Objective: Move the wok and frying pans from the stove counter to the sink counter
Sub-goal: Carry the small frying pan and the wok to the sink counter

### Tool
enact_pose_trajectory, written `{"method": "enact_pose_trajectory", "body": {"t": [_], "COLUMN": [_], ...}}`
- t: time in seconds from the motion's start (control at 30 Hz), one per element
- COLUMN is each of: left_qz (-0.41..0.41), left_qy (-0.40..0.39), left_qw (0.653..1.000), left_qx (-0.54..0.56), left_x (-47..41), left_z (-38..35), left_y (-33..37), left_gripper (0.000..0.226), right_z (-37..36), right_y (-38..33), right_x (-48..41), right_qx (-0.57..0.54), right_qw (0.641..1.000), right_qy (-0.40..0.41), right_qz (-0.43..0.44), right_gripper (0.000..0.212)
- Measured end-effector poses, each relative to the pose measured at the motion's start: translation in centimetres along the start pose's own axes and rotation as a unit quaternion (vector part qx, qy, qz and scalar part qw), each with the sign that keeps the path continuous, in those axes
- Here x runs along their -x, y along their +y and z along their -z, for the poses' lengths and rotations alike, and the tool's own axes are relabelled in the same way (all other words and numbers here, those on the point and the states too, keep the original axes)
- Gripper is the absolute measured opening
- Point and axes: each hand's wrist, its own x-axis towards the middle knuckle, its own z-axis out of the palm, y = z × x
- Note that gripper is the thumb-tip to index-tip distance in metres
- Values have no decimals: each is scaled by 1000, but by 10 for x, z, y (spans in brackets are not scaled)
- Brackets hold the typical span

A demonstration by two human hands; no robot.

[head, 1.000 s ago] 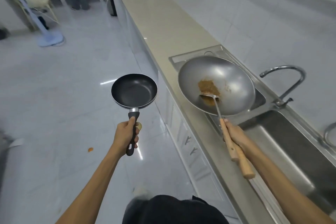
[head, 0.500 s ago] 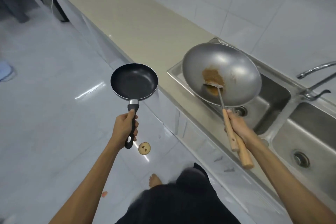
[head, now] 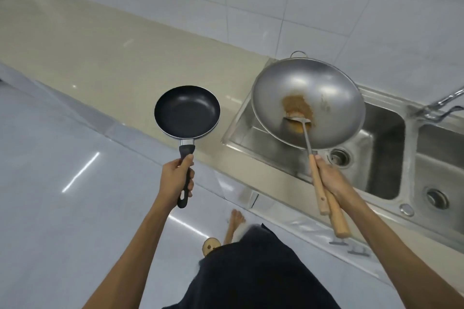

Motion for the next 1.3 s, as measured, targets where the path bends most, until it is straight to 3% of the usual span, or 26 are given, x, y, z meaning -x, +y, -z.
{"method": "enact_pose_trajectory", "body": {"t": [0.13, 0.33, 0.6, 0.87, 1.3], "left_qz": [22, 37, 25, 19, 28], "left_qy": [-56, -59, -136, -198, -216], "left_qw": [998, 997, 988, 977, 973], "left_qx": [-32, -19, -71, -81, -80], "left_x": [-94, -125, -230, -284, -323], "left_z": [14, 24, 24, 9, -12], "left_y": [40, 45, 70, 79, 79], "left_gripper": [37, 29, 27, 28, 31], "right_z": [-29, -43, -103, -129, -130], "right_y": [-41, -51, -72, -84, -88], "right_x": [-21, -16, -23, -31, -53], "right_qx": [-18, -34, -82, -131, -116], "right_qw": [997, 999, 991, 982, 980], "right_qy": [47, 9, 65, 84, 84], "right_qz": [-51, -33, -78, -106, -138], "right_gripper": [74, 76, 76, 74, 73]}}
